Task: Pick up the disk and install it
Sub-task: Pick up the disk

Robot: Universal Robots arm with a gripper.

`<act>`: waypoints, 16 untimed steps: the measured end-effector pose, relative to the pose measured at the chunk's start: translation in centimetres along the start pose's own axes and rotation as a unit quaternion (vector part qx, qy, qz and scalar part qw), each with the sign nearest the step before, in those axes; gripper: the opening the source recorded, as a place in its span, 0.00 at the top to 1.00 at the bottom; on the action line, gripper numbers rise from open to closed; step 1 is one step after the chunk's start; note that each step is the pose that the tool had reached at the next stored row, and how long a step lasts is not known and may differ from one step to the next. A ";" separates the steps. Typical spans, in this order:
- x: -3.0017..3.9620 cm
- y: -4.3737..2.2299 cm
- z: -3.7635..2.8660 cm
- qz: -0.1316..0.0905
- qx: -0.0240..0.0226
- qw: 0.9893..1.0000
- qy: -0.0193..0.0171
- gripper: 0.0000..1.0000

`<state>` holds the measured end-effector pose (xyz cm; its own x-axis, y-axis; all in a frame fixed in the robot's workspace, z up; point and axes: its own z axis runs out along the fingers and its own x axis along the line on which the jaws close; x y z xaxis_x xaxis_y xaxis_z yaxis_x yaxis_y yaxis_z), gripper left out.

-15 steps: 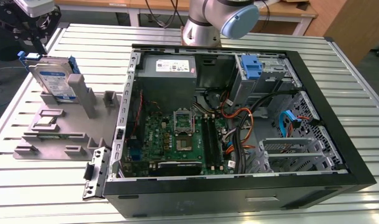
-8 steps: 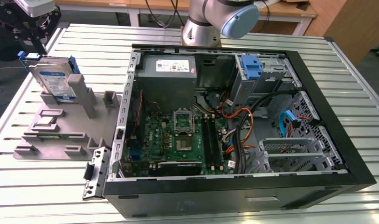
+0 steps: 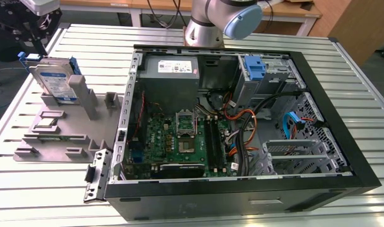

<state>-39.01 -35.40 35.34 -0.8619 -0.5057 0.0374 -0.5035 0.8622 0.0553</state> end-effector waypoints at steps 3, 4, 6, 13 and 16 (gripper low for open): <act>0.00 0.00 0.01 -0.025 0.001 1.000 0.001 0.89; 0.00 0.00 0.01 -0.033 0.001 0.999 0.002 0.89; 0.00 0.00 0.01 -0.049 0.002 0.999 0.003 0.89; 0.00 0.00 0.06 -0.103 0.003 0.995 0.005 0.89; -0.01 -0.01 0.10 -0.124 0.003 0.992 0.006 0.89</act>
<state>-39.00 -35.40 35.24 -0.7110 -0.7023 0.0346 -0.7001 0.7117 0.0584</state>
